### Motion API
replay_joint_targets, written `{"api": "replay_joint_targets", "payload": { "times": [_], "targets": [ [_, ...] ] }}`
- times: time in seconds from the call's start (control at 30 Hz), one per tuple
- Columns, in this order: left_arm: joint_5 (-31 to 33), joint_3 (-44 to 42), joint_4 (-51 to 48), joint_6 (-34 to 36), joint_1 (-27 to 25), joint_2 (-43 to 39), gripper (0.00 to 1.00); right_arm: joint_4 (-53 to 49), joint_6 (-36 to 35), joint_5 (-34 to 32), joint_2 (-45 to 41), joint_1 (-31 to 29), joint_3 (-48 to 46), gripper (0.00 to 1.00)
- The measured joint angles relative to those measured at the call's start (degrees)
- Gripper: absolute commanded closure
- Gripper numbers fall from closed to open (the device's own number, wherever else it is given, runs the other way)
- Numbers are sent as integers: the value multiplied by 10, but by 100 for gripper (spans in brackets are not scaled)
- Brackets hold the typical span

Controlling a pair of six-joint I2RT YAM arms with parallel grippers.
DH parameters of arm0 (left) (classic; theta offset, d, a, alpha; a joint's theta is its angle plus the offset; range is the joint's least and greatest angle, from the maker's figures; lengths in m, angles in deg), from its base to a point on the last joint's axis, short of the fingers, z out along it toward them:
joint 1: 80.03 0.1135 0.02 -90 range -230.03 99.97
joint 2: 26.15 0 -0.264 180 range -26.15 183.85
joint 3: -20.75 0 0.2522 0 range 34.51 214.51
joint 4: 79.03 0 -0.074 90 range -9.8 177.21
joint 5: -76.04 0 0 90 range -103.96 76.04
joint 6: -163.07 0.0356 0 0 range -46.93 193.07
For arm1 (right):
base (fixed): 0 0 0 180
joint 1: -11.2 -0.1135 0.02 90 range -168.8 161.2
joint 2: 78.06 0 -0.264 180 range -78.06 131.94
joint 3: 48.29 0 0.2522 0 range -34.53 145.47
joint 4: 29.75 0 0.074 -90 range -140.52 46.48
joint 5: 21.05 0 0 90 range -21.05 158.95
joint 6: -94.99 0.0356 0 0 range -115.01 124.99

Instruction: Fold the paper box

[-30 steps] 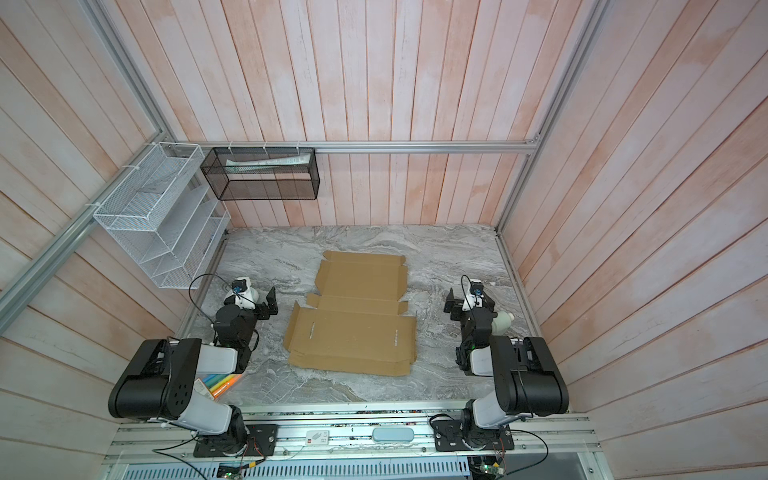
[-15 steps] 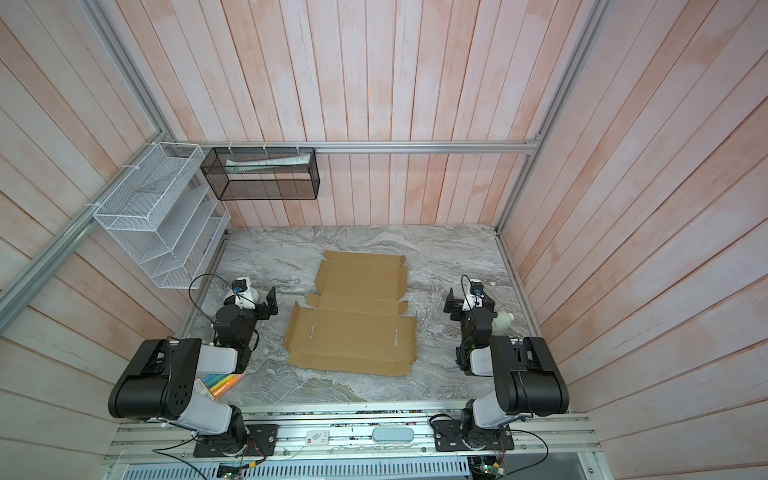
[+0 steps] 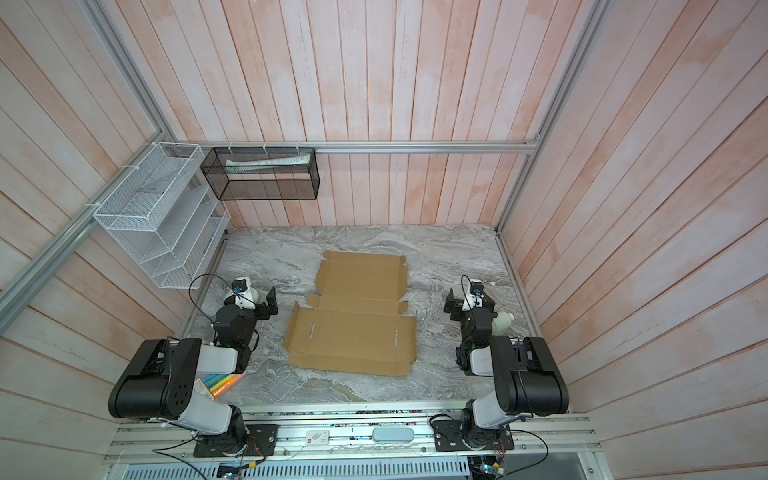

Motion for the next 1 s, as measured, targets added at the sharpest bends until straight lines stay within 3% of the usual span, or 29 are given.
{"api": "replay_joint_targets", "payload": {
  "times": [0.57,0.77,0.9,1.0],
  "targets": [
    [0,0,-2,-2,0,-2,0,-11,7,2,-4,5,6,2],
    [38,38,-136,-32,0,-109,0,-198,55,-55,-70,6,116,2],
    [91,101,-265,-134,7,-204,0,-303,126,-82,-133,12,161,2],
    [81,106,-313,-188,24,-251,0,-376,165,-66,-175,20,167,2]
  ]
}}
